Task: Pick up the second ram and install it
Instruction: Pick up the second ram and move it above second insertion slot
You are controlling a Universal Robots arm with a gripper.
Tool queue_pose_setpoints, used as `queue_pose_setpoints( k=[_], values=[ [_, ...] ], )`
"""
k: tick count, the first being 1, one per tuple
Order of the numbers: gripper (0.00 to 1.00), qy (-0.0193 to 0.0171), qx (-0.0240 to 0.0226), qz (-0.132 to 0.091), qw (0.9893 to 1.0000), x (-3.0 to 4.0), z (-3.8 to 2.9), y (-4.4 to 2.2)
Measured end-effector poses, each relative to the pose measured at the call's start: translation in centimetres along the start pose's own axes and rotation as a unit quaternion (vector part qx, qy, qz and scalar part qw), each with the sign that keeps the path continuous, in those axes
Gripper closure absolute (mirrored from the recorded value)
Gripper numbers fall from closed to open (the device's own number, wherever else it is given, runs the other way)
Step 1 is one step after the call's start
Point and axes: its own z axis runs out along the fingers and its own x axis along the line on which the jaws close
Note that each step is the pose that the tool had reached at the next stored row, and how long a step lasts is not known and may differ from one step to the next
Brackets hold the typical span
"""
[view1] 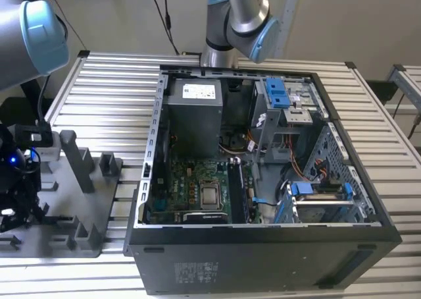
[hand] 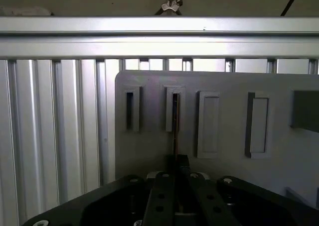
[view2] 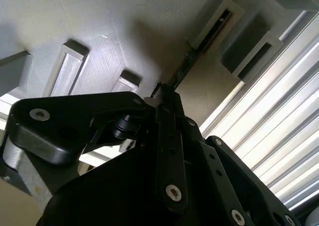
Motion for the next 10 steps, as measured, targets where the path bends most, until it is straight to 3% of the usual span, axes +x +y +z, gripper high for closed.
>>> queue_pose_setpoints(
  k=[10],
  values=[
    [0.86, 0.0, 0.0001, 0.0, 1.0, 0.0, 0.02, 0.0]
  ],
)
